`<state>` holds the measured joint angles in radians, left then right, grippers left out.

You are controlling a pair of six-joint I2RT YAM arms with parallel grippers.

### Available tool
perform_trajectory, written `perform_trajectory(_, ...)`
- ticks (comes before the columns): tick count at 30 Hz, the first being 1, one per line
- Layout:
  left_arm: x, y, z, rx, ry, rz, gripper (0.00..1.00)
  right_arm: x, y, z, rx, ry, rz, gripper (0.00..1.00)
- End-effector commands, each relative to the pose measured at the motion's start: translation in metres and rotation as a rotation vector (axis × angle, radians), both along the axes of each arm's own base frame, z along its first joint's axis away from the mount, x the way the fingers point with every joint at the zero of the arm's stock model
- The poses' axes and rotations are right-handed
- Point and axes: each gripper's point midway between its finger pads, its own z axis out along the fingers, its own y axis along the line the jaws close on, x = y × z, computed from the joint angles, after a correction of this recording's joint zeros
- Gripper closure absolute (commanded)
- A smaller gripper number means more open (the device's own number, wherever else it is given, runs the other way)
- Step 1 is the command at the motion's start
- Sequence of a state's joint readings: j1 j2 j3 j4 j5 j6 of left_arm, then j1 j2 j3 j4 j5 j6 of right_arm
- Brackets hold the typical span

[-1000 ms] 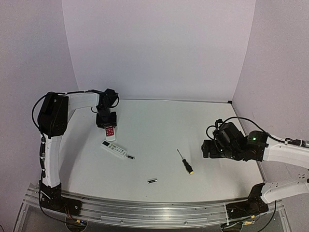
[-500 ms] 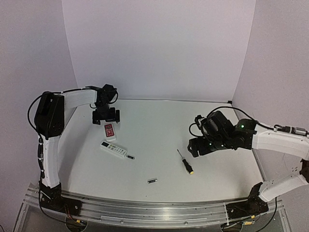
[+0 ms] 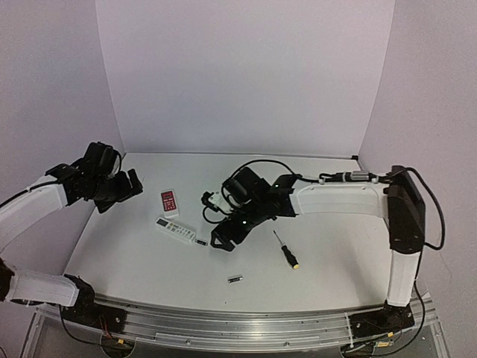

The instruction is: Unload the batteries from the remote control

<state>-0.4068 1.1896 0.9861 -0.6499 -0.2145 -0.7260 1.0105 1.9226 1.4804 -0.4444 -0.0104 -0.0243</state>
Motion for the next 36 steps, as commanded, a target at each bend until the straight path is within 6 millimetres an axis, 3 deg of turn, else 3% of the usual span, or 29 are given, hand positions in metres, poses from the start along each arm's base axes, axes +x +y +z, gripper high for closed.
perform_trajectory(1,-0.027,0.015,0.019,-0.107,-0.119,0.077,0.00,0.004,0.064,-0.011,0.086,0.012,0.167,0.11)
perform_trajectory(6,-0.048,0.021,0.029,-0.147,-0.162,0.071,0.00,0.022,0.107,-0.035,0.120,0.005,0.207,0.14)
perform_trajectory(10,-0.052,0.022,0.026,-0.141,-0.143,0.069,0.00,0.034,0.125,-0.054,0.121,-0.007,0.204,0.18)
perform_trajectory(20,-0.051,0.017,0.020,-0.162,-0.134,0.055,0.00,0.049,0.139,-0.104,0.068,-0.026,0.186,0.26)
perform_trajectory(30,-0.059,0.023,0.016,-0.163,-0.136,0.077,0.00,0.046,0.146,-0.135,0.011,-0.056,0.197,0.70)
perform_trajectory(36,-0.055,0.018,0.013,-0.179,-0.167,0.050,0.00,0.041,0.146,-0.129,0.005,-0.054,0.190,0.87)
